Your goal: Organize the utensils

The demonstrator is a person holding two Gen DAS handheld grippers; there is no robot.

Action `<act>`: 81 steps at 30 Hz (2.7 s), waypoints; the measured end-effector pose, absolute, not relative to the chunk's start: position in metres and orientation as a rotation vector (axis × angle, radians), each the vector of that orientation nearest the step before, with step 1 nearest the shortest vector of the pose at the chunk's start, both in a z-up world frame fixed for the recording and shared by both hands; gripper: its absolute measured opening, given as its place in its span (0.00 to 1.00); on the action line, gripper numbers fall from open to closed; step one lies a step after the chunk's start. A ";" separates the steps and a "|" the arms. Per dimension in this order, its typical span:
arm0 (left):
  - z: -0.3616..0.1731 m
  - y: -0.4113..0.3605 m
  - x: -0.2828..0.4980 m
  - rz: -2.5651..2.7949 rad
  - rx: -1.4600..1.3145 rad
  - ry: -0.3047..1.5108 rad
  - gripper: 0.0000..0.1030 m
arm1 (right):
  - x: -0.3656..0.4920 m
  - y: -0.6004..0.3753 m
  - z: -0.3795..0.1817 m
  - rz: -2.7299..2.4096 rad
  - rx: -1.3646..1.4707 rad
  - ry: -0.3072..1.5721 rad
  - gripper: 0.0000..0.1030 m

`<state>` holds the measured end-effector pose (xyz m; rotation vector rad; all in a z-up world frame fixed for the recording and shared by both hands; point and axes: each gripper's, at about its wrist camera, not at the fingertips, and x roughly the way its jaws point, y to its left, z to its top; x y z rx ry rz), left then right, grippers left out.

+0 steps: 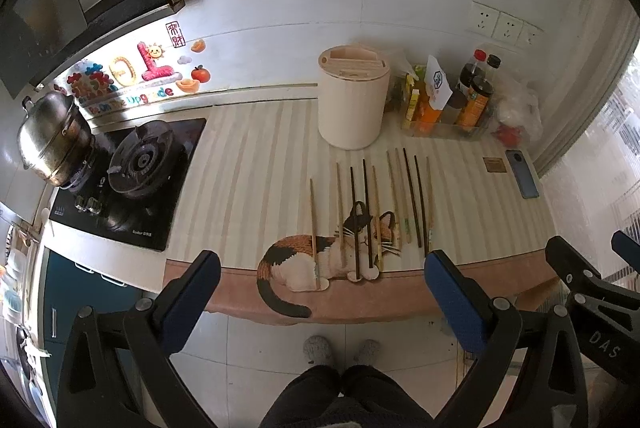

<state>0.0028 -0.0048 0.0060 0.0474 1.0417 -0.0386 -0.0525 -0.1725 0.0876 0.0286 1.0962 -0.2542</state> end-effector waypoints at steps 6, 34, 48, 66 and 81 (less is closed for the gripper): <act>0.007 -0.008 0.002 -0.037 0.046 1.035 1.00 | -0.052 -0.175 0.087 -0.254 0.027 1.096 1.00; 0.014 -0.003 0.003 -0.040 0.044 1.031 1.00 | -0.057 -0.176 0.096 -0.255 0.020 1.066 1.00; 0.015 -0.003 0.003 -0.036 0.042 1.027 1.00 | -0.059 -0.176 0.099 -0.257 0.019 1.053 1.00; 0.021 -0.007 -0.005 -0.034 0.025 1.017 1.00 | -0.061 -0.174 0.102 -0.256 0.020 1.044 1.00; -0.043 0.007 0.058 0.119 0.008 0.849 1.00 | -0.016 -0.213 0.056 -0.237 0.140 0.975 1.00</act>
